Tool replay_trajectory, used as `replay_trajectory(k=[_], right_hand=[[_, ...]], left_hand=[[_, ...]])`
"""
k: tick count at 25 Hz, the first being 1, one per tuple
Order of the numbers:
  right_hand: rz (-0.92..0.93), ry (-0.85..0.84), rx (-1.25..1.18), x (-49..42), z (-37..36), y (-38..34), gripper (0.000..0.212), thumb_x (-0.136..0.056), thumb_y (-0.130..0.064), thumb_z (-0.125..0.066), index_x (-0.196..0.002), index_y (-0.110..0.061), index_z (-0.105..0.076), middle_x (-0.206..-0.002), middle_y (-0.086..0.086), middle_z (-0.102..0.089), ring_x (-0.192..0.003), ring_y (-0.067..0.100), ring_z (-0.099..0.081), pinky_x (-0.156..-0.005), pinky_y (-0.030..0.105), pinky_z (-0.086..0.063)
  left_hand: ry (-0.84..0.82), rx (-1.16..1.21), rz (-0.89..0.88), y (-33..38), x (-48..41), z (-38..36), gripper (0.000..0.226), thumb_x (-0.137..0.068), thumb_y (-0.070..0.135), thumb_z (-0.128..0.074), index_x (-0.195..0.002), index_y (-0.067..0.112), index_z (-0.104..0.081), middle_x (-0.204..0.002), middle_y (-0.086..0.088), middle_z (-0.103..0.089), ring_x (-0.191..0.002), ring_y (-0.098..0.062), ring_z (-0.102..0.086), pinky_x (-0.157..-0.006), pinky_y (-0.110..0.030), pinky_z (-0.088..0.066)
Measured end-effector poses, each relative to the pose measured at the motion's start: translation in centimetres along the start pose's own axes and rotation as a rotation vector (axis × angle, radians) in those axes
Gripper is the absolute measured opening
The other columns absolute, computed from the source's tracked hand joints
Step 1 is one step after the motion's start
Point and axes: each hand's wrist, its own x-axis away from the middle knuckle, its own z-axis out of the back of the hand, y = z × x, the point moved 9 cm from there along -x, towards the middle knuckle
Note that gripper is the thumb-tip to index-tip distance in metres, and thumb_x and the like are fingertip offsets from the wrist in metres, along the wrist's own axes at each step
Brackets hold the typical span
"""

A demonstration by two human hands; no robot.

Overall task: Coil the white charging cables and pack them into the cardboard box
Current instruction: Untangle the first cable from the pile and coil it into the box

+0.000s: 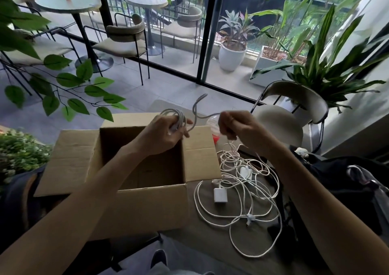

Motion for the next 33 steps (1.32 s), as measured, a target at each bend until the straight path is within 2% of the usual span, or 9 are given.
replay_trajectory(k=[5,10,13,16,18,22,25,29,33], right_hand=[[-0.024,0.376,0.393,-0.9,6.9,0.7,0.032,-0.099,-0.008,-0.047,-0.072,-0.011,-0.064,-0.065,0.004,-0.059,-0.062,0.014,-0.049,-0.062,0.031,-0.038],[-0.260,0.170,0.442,0.0,6.9,4.9,0.023,-0.097,-0.006,-0.057,-0.084,-0.013,-0.074,-0.084,0.007,-0.074,-0.084,0.020,-0.067,-0.090,0.040,-0.053],[-0.430,-0.228,0.559,1.2,2.6,6.7,0.025,-0.094,-0.009,-0.064,-0.119,-0.011,-0.068,-0.119,0.011,-0.069,-0.104,0.017,-0.066,-0.098,0.034,-0.054],[-0.187,-0.223,0.054,0.4,0.4,2.2,0.056,-0.092,0.006,-0.060,-0.144,-0.003,-0.042,-0.141,0.018,-0.051,-0.117,0.016,-0.060,-0.098,0.027,-0.053],[-0.022,-0.185,-0.049,-0.2,0.4,-0.9,0.055,-0.089,-0.002,-0.065,-0.140,-0.002,-0.046,-0.137,0.016,-0.056,-0.121,0.023,-0.062,-0.101,0.032,-0.052],[0.335,0.004,0.557,-0.6,-0.3,-4.4,0.019,-0.092,-0.014,-0.068,-0.109,-0.006,-0.070,-0.106,0.003,-0.072,-0.101,0.012,-0.070,-0.093,0.035,-0.056],[0.472,0.082,0.655,-0.3,-0.6,-4.8,0.020,-0.097,-0.017,-0.061,-0.087,-0.006,-0.074,-0.097,0.005,-0.072,-0.088,0.014,-0.069,-0.079,0.033,-0.057],[0.126,-0.085,0.521,-0.3,0.5,-1.8,0.065,-0.088,-0.074,-0.043,-0.069,-0.018,-0.069,-0.069,-0.008,-0.065,-0.060,0.004,-0.059,-0.058,0.018,-0.044],[-0.109,-0.211,0.322,1.4,0.1,1.0,0.068,-0.088,-0.070,-0.044,-0.058,-0.014,-0.068,-0.052,-0.003,-0.061,-0.047,0.009,-0.053,-0.065,0.038,-0.054]], left_hand=[[-0.311,0.767,0.246,0.4,1.0,-3.2,0.029,-0.088,0.030,-0.073,-0.091,0.002,-0.067,-0.075,-0.013,-0.062,-0.069,-0.027,-0.062,-0.081,-0.041,-0.057],[-0.184,1.504,0.274,1.6,0.4,-2.3,0.026,-0.082,0.032,-0.077,-0.072,0.015,-0.060,-0.061,0.003,-0.051,-0.058,-0.013,-0.053,-0.079,-0.036,-0.055],[-0.301,1.502,0.292,3.0,0.4,-4.0,0.024,-0.089,0.031,-0.070,-0.074,0.015,-0.058,-0.062,0.003,-0.051,-0.058,-0.014,-0.052,-0.070,-0.031,-0.052],[-0.368,1.418,0.319,3.7,0.6,-5.6,0.026,-0.090,0.030,-0.068,-0.075,0.012,-0.056,-0.062,0.000,-0.051,-0.057,-0.016,-0.051,-0.066,-0.033,-0.051],[-0.409,1.446,0.335,3.9,0.9,-6.0,0.026,-0.091,0.029,-0.066,-0.075,0.012,-0.056,-0.063,0.000,-0.052,-0.058,-0.015,-0.051,-0.066,-0.033,-0.051],[-0.495,1.475,0.317,4.9,1.0,-6.1,0.025,-0.095,0.028,-0.060,-0.076,0.011,-0.056,-0.064,0.000,-0.054,-0.060,-0.014,-0.051,-0.069,-0.032,-0.050],[-0.531,1.534,0.280,5.6,1.2,-5.6,0.024,-0.097,0.025,-0.057,-0.077,0.010,-0.056,-0.062,0.000,-0.048,-0.059,-0.014,-0.045,-0.070,-0.031,-0.048],[-0.471,1.842,0.219,6.8,0.6,-3.6,0.022,-0.101,0.017,-0.048,-0.085,0.004,-0.058,-0.066,-0.003,-0.038,-0.063,-0.017,-0.035,-0.075,-0.033,-0.043],[-0.175,2.005,0.200,5.2,-0.8,-1.1,0.017,-0.098,0.013,-0.052,-0.091,0.000,-0.060,-0.064,-0.005,-0.044,-0.059,-0.018,-0.043,-0.073,-0.031,-0.043]])
